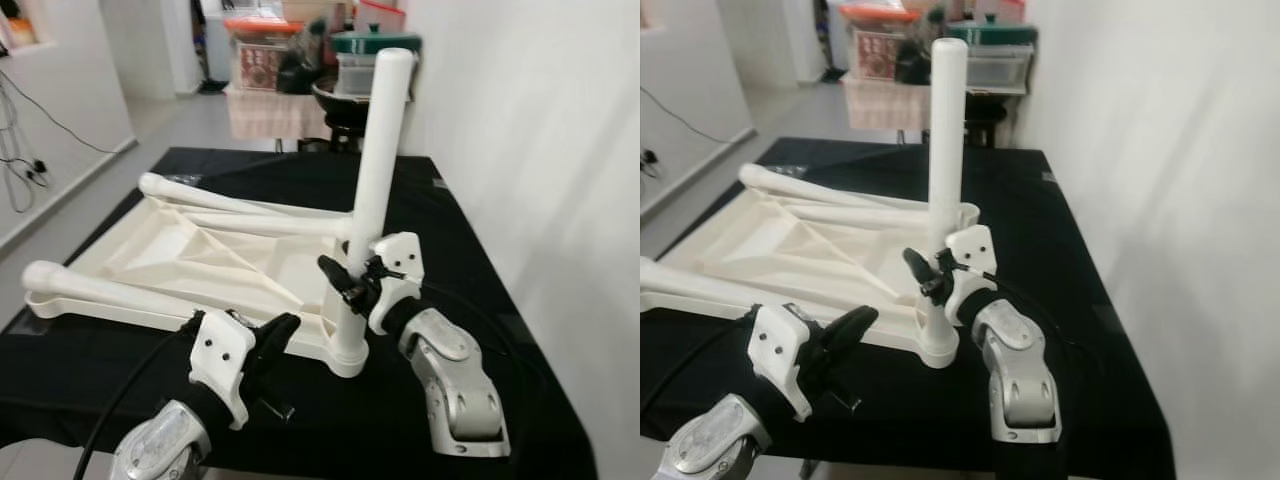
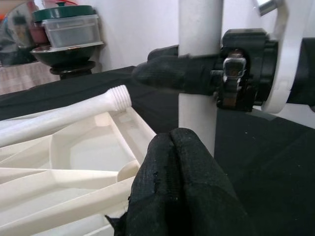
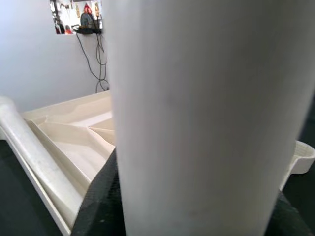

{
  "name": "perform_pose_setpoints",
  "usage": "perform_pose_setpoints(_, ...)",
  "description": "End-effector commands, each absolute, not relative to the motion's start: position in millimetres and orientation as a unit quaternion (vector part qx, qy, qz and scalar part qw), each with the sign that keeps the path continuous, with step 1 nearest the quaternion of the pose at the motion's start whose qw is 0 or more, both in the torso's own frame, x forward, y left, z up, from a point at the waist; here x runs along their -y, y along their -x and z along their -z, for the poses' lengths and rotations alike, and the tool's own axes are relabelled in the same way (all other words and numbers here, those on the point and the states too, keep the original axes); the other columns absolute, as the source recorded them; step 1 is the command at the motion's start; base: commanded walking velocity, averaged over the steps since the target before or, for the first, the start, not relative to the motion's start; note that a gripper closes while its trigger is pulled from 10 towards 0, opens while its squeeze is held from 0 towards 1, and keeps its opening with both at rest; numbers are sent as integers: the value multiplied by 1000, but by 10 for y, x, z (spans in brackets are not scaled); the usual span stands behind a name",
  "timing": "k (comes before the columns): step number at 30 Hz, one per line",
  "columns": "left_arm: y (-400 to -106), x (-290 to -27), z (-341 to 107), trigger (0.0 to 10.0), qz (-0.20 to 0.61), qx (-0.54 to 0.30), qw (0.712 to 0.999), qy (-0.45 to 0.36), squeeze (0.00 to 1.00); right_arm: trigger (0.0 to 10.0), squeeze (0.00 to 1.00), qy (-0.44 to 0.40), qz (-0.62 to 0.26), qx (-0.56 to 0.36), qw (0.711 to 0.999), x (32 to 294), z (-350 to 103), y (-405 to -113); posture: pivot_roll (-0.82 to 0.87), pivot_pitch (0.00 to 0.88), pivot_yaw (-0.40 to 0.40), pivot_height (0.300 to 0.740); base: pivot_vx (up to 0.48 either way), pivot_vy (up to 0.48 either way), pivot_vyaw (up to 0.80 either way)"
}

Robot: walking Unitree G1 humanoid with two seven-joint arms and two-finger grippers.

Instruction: Building children table

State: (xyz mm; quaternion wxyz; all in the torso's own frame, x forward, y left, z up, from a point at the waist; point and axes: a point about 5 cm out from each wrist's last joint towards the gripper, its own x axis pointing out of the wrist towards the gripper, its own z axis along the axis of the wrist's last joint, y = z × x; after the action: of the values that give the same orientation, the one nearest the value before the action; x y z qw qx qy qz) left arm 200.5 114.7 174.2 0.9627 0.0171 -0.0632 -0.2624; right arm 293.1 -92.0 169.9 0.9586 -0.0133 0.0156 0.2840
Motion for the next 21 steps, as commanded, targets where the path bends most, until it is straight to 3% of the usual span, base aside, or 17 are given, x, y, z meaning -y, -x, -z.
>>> perform_pose_setpoints(1, -2007, -1169, -1724, 10000, 258, 58, 964, -19, 0, 10000, 0, 2, -278, -96, 956, 950, -1376, -2896, -31, 28, -24, 740, 0, 0, 0)
perform_pose_setpoints(2, -2010, -1169, -1722, 10000, 257, 58, 964, -19, 0, 10000, 769, -19, -306, -86, 948, 919, -1450, -2926, -28, 22, -21, 740, 0, 0, 0)
perform_pose_setpoints(3, -2013, -1169, -1720, 10000, 257, 58, 964, -19, 0, 10000, 1000, -35, -312, -81, 946, 883, -1523, -2905, -28, 22, -21, 740, 0, 0, 0)
perform_pose_setpoints(10, -2026, -1156, -1712, 10000, 259, 58, 964, -18, 0, 10000, 1000, -24, -377, -42, 925, 995, -1759, -3159, -16, 7, -23, 740, 0, 0, 0)
perform_pose_setpoints(11, -2030, -1148, -1707, 10000, 259, 58, 964, -18, 0, 10000, 824, -16, -418, -37, 908, 1094, -1823, -3271, -9, 0, -26, 740, 0, 0, 0)
perform_pose_setpoints(12, -2037, -1140, -1697, 10000, 258, 58, 964, -18, 0, 10000, 0, -2, -502, -42, 864, 1240, -1895, -3352, -4, 0, -29, 740, 0, 0, 0)
perform_pose_setpoints(14, -2037, -1140, -1697, 10000, 258, 58, 964, -18, 0, 10000, 0, -2, -502, -42, 864, 1240, -1895, -3352, -4, 0, -29, 740, 0, 0, 0)
perform_pose_setpoints(18, -2041, -1134, -1687, 10000, 257, 57, 965, -18, 0, 10000, 0, 21, -566, -49, 822, 1379, -2018, -3482, 4, 0, -30, 740, 0, 0, 0)
perform_pose_setpoints(21, -2040, -1133, -1680, 10000, 257, 57, 965, -18, 0, 10000, 0, 23, -578, -52, 814, 1398, -2066, -3531, 11, 0, -29, 740, 0, 0, 0)
